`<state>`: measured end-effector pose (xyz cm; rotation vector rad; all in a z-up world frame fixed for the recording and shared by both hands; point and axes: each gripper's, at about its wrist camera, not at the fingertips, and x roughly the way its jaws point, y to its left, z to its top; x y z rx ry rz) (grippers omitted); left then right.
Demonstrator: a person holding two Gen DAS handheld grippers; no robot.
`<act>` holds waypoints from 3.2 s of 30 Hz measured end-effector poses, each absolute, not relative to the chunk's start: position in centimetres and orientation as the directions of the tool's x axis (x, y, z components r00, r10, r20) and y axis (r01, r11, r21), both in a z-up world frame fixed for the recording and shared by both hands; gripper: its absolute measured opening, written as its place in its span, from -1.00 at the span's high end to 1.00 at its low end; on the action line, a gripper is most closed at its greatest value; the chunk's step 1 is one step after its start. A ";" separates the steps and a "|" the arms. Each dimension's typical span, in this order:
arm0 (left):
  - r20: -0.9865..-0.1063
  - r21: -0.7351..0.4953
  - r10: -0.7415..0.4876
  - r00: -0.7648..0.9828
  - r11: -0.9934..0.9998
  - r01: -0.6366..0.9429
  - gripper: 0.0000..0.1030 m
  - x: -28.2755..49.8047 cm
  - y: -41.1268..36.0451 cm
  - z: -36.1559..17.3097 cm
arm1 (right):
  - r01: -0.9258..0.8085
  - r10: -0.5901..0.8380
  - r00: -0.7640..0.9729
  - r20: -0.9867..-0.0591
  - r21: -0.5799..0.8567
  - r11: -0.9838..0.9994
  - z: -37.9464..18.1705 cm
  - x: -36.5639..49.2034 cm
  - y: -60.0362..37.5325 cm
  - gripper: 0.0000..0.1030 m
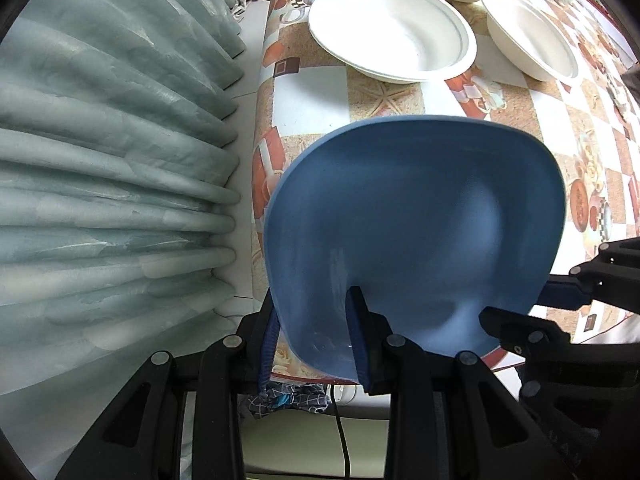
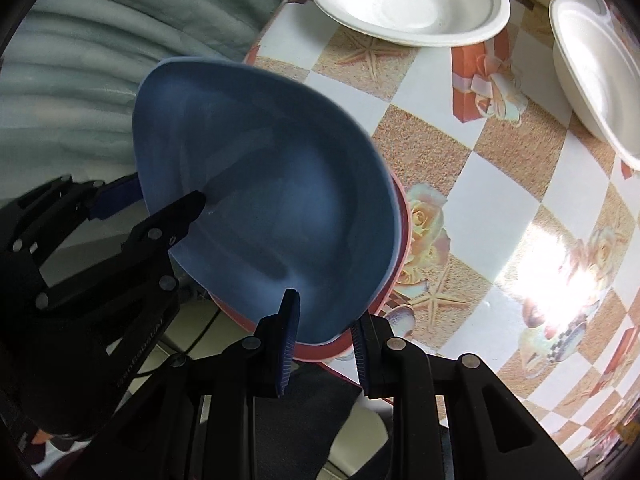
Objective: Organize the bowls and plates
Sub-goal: 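Lower the blue plate onto the pink plate and open both grippers, then move both grippers to the large white bowl's rim, then grip the white bowl rim with both grippers and lift it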
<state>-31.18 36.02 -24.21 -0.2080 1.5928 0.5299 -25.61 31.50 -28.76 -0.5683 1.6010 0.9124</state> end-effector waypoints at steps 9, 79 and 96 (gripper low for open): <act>-0.993 0.112 0.117 -0.027 0.825 -0.554 -0.41 -32.4 37.3 -23.0 | -0.659 0.242 -0.247 -0.938 0.345 0.668 -28.4 -21.6 28.4 -0.90; -0.997 0.040 0.017 -0.070 0.940 -0.338 0.46 -2.7 33.0 -28.0 | -0.414 0.248 -0.107 -0.963 0.270 0.869 -29.9 1.0 23.1 0.62; -0.986 -0.055 -0.073 -0.151 0.992 -0.115 0.38 -12.5 17.1 -30.6 | -0.395 0.115 -0.156 -0.981 0.169 0.903 -32.6 -13.3 8.3 0.61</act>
